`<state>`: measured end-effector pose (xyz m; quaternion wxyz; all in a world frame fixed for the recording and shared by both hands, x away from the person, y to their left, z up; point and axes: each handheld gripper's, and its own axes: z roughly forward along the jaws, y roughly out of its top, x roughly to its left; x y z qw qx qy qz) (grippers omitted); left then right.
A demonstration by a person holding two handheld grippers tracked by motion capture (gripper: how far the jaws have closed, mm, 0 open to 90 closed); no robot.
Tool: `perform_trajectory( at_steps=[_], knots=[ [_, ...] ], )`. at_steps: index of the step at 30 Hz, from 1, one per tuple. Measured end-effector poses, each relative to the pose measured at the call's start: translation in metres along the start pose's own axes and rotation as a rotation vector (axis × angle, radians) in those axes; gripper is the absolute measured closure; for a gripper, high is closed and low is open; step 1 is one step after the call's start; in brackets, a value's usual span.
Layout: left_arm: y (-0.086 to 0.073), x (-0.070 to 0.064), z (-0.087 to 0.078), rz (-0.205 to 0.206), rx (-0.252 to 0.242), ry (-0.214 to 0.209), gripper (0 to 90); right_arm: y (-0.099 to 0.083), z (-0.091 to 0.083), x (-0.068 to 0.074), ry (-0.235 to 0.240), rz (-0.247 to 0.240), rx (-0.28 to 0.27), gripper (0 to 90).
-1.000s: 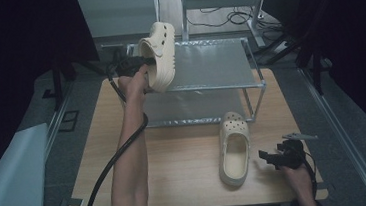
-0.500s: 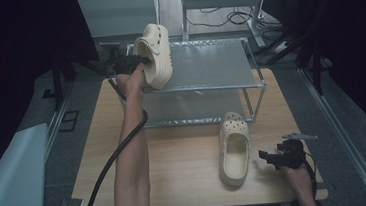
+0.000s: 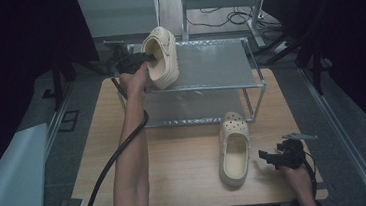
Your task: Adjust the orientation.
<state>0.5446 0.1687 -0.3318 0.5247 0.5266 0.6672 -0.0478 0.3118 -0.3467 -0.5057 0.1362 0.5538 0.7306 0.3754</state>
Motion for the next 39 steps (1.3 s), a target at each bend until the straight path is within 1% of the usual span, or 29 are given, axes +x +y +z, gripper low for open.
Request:
perform_trajectory(
  at_steps=[1, 2, 5, 6, 7, 8, 10, 11, 12, 13, 14, 16, 18, 19, 20, 22, 23, 24, 25, 26, 29, 30, 31, 33, 34, 35, 36, 37, 39],
  knots=[
    [0.000, -0.001, 0.001, 0.006, -0.003, -0.007, 52.3, 0.000, 0.000, 0.000, -0.001, -0.003, -0.002, 9.5],
    [-0.001, -0.003, 0.002, 0.007, 0.002, -0.024, 49.7, 0.000, 0.000, 0.000, 0.000, 0.000, -0.001, 9.5],
    [0.000, -0.005, 0.004, 0.019, 0.017, -0.049, 41.6, 0.000, 0.000, 0.000, -0.001, 0.001, -0.002, 9.6],
    [0.000, -0.006, 0.005, 0.025, 0.023, -0.063, 39.6, 0.000, 0.000, 0.000, -0.001, -0.001, -0.002, 9.7],
    [0.000, -0.006, 0.005, 0.025, 0.023, -0.063, 37.4, 0.000, 0.000, 0.000, -0.001, -0.002, -0.002, 9.7],
    [-0.001, -0.009, 0.006, 0.048, 0.038, -0.091, 35.5, 0.000, 0.000, 0.000, -0.001, 0.000, -0.002, 9.8],
    [-0.001, -0.011, 0.005, 0.056, 0.033, -0.094, 35.2, 0.000, -0.001, 0.000, -0.002, -0.001, -0.005, 10.0],
    [-0.001, -0.010, 0.004, 0.052, 0.035, -0.117, 34.6, 0.000, -0.001, 0.000, -0.002, 0.000, -0.007, 10.1],
    [-0.001, -0.010, 0.004, 0.052, 0.035, -0.117, 33.5, 0.000, -0.001, 0.000, -0.003, -0.001, -0.009, 10.1],
    [-0.001, -0.009, 0.003, 0.044, 0.033, -0.131, 32.8, 0.000, -0.001, 0.000, -0.003, -0.002, -0.010, 10.2],
    [-0.001, -0.008, 0.002, 0.047, 0.036, -0.138, 31.5, 0.000, -0.001, 0.000, -0.004, -0.002, -0.011, 10.2],
    [-0.002, -0.008, 0.000, 0.071, 0.044, -0.140, 30.2, 0.000, -0.001, 0.000, -0.003, -0.002, -0.012, 10.2],
    [-0.003, -0.006, -0.003, 0.093, 0.043, -0.141, 28.3, 0.000, -0.001, 0.000, 0.000, 0.000, -0.011, 10.3],
    [-0.003, -0.005, -0.006, 0.112, 0.046, -0.146, 26.9, 0.000, -0.001, 0.000, -0.001, -0.004, -0.011, 10.2],
    [-0.003, -0.005, -0.006, 0.112, 0.046, -0.146, 26.3, 0.000, -0.001, 0.000, -0.001, -0.004, -0.011, 10.2],
    [-0.005, -0.003, -0.008, 0.135, 0.056, -0.156, 25.2, 0.000, -0.001, 0.000, -0.001, -0.002, -0.013, 10.2],
    [-0.005, -0.003, -0.010, 0.148, 0.066, -0.160, 19.9, 0.000, -0.001, 0.000, -0.001, -0.002, -0.014, 10.2],
    [-0.007, -0.003, -0.013, 0.188, 0.077, -0.157, 18.2, 0.000, -0.001, 0.000, -0.001, -0.002, -0.015, 10.2],
    [-0.007, -0.003, -0.013, 0.188, 0.077, -0.157, 16.5, 0.000, -0.001, 0.000, -0.001, -0.002, -0.015, 10.2],
    [-0.008, -0.003, -0.017, 0.209, 0.076, -0.154, 15.6, 0.000, -0.001, 0.000, 0.000, -0.005, -0.012, 10.2],
    [-0.009, -0.002, -0.021, 0.209, 0.074, -0.172, 14.2, 0.001, -0.001, 0.001, 0.001, -0.009, -0.012, 10.2],
    [-0.010, -0.002, -0.024, 0.208, 0.074, -0.192, 13.9, 0.001, -0.001, 0.001, 0.000, -0.008, -0.012, 10.2],
    [-0.010, -0.002, -0.024, 0.208, 0.074, -0.192, 13.4, 0.001, -0.001, 0.001, 0.000, -0.008, -0.012, 10.2],
    [-0.014, -0.003, -0.029, 0.211, 0.074, -0.214, 12.1, 0.001, -0.001, 0.000, 0.000, -0.004, -0.013, 10.3],
    [-0.014, -0.003, -0.029, 0.211, 0.074, -0.214, 11.4, 0.001, -0.001, 0.000, 0.000, -0.004, -0.013, 10.3],
    [-0.015, -0.003, -0.030, 0.216, 0.076, -0.220, 11.4, 0.001, -0.001, 0.000, 0.001, -0.004, -0.014, 10.2],
    [-0.018, -0.004, -0.033, 0.230, 0.082, -0.226, 8.9, 0.001, -0.001, 0.000, 0.000, -0.005, -0.013, 10.3],
    [-0.018, -0.004, -0.033, 0.230, 0.082, -0.226, 7.8, 0.001, -0.001, 0.000, 0.000, -0.005, -0.013, 10.3],
    [-0.022, -0.006, -0.036, 0.243, 0.087, -0.236, 4.7, 0.001, -0.001, 0.001, 0.000, -0.005, -0.015, 10.4]
  ],
)
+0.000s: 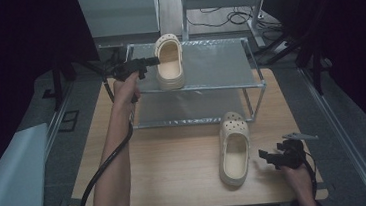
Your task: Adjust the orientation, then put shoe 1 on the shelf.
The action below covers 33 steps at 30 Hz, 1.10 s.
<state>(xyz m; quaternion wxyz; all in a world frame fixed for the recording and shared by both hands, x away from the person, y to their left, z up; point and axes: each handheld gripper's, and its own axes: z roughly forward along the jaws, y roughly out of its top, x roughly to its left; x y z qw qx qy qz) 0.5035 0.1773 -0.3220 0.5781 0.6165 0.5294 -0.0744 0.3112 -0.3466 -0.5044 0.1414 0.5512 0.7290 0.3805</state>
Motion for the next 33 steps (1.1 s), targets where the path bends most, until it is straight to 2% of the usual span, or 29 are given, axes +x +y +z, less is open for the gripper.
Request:
perform_trajectory(
  at_steps=[3, 7, 18, 33],
  knots=[
    [-0.002, -0.002, -0.002, 0.012, 0.005, -0.009, 0.0, 0.000, 0.000, 0.000, 0.000, -0.003, -0.001, 10.4],
    [-0.009, -0.009, -0.005, 0.043, 0.014, -0.021, 0.0, 0.000, 0.000, 0.001, -0.002, -0.004, 0.003, 10.5],
    [-0.024, -0.015, -0.012, 0.081, 0.025, -0.038, 0.0, 0.000, 0.000, 0.001, -0.002, -0.004, 0.002, 10.7],
    [-0.051, -0.015, -0.022, 0.097, 0.028, -0.077, 0.0, 0.000, 0.000, 0.001, -0.006, -0.007, 0.002, 10.7]
  ],
)
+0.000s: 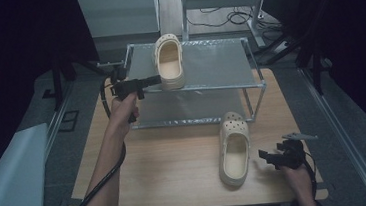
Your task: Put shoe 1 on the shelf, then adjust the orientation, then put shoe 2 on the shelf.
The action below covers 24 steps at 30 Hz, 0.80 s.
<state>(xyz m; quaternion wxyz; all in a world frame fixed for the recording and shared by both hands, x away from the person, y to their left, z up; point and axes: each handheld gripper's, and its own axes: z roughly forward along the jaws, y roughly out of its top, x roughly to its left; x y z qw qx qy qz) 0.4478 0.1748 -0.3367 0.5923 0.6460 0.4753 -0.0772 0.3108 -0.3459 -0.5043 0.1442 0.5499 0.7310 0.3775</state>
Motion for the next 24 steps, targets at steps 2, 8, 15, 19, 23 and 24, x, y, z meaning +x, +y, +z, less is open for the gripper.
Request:
perform_trajectory(
  at_steps=[2, 8, 15, 19, 23, 24],
  knots=[
    [-0.004, -0.001, -0.001, 0.003, 0.001, -0.005, 0.0, 0.000, 0.000, 0.000, 0.001, -0.001, 0.004, 10.7],
    [-0.018, -0.001, -0.006, -0.001, 0.002, -0.017, 0.0, 0.000, 0.000, 0.000, 0.002, -0.002, 0.005, 10.7],
    [-0.034, 0.000, -0.015, 0.004, -0.006, -0.030, 0.0, 0.000, 0.000, 0.001, -0.001, -0.004, 0.003, 10.8],
    [-0.040, 0.000, -0.017, 0.006, -0.004, -0.035, 0.0, 0.000, 0.000, 0.001, -0.001, -0.007, 0.003, 10.7],
    [-0.050, -0.001, -0.021, 0.010, -0.001, -0.035, 0.0, 0.000, -0.001, 0.001, 0.001, 0.002, 0.006, 10.7],
    [-0.055, 0.000, -0.023, 0.012, -0.003, -0.040, 0.0, 0.000, -0.001, 0.001, -0.002, 0.000, -0.003, 10.7]
  ],
)
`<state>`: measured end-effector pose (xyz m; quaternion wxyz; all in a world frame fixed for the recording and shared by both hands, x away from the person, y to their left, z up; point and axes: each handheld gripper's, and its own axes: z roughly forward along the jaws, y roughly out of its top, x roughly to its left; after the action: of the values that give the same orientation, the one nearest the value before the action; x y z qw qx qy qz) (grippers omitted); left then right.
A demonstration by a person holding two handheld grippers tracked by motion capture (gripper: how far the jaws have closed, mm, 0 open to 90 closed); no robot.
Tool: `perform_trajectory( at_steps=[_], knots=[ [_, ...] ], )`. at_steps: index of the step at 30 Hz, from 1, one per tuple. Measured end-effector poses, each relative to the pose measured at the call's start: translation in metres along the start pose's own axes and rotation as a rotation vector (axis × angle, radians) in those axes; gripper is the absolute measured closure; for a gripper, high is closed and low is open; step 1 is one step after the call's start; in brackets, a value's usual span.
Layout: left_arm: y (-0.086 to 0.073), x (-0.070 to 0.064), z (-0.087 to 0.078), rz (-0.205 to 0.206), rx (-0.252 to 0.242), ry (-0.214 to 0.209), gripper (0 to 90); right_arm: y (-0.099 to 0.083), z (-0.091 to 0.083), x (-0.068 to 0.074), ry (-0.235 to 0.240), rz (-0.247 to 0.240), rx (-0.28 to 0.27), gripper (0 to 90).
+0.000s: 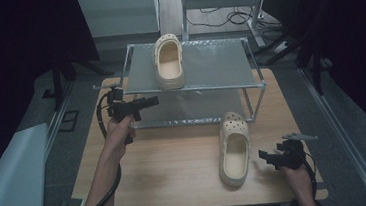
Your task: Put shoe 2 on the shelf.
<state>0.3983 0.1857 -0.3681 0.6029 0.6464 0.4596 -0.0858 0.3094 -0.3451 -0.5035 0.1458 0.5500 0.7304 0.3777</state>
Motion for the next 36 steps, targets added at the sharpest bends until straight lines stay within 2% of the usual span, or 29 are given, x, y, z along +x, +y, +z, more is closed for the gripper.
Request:
perform_trajectory(
  at_steps=[5, 10, 17, 23, 28, 36],
  knots=[
    [-0.011, 0.004, -0.003, -0.007, -0.002, -0.009, 0.0, 0.000, 0.000, 0.001, 0.001, -0.004, 0.005, 10.7],
    [-0.030, 0.016, -0.009, -0.040, -0.017, -0.026, 0.0, 0.000, -0.001, 0.002, 0.001, -0.007, 0.004, 10.7],
    [-0.047, 0.026, -0.013, -0.064, -0.030, -0.029, 0.0, -0.001, -0.004, 0.002, 0.000, -0.007, 0.004, 10.4],
    [-0.066, 0.037, -0.017, -0.074, -0.029, -0.012, 0.0, -0.002, -0.006, 0.001, -0.002, -0.012, 0.007, 8.1],
    [-0.087, 0.049, -0.017, -0.102, -0.028, 0.002, 0.0, -0.002, -0.006, 0.004, -0.003, -0.030, 0.022, 4.8],
    [-0.110, 0.060, -0.013, -0.099, -0.011, 0.025, 0.3, -0.002, -0.007, 0.009, 0.008, -0.053, 0.039, 4.1]
  ],
)
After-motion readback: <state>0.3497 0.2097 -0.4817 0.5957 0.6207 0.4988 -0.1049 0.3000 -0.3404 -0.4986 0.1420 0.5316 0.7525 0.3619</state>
